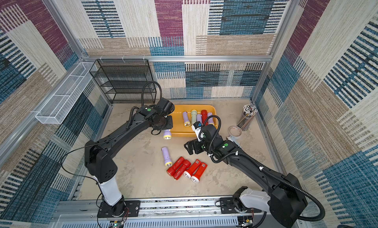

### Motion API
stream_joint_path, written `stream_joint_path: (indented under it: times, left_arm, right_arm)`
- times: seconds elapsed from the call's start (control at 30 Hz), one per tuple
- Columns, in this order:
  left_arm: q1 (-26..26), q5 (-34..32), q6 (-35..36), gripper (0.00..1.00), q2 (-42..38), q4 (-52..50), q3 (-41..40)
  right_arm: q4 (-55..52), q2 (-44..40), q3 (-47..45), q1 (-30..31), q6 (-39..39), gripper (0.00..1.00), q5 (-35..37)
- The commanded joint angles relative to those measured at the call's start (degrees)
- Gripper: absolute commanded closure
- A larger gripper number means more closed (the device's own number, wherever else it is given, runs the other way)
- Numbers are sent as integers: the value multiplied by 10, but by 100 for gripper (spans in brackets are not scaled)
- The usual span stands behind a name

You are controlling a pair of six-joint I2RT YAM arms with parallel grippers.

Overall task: Put the flashlights into the storage boxes
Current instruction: Place the flashlight at the storage box.

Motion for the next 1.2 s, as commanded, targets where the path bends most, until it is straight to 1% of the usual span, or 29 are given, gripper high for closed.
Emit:
stream_joint_path:
  times: [0.0,0.2,0.33,0.4,0.53,0.87,1.0,1.07,1.17]
  left_arm:
    - [13,26,40,66,71,-36,99]
    - [43,75,56,66,239,-64,301]
    - [65,108,49,66,333,-64,389]
    - [74,124,41,67,368,-59,413]
    - [86,161,23,67,403,-7,402]
    - [99,231,-12,64,447,84,393]
    - [101,256,-20,58,452,104,394]
    - [99,264,-21,53,448,107,394]
    - [100,270,-14,41,427,106,384]
  right_arm:
    - [-6,-6,10,0,4,0,25]
    - [-24,-2,31,-1,6,0,50]
    - [-34,9,46,-2,8,0,69]
    - [-40,16,55,-3,8,0,72]
    - [-52,30,74,-3,6,0,78]
    - [-80,34,83,-5,14,0,104]
    - [-86,32,81,-8,17,1,110]
    - [-85,30,81,-8,17,0,111]
    - [-83,27,82,-9,18,1,108]
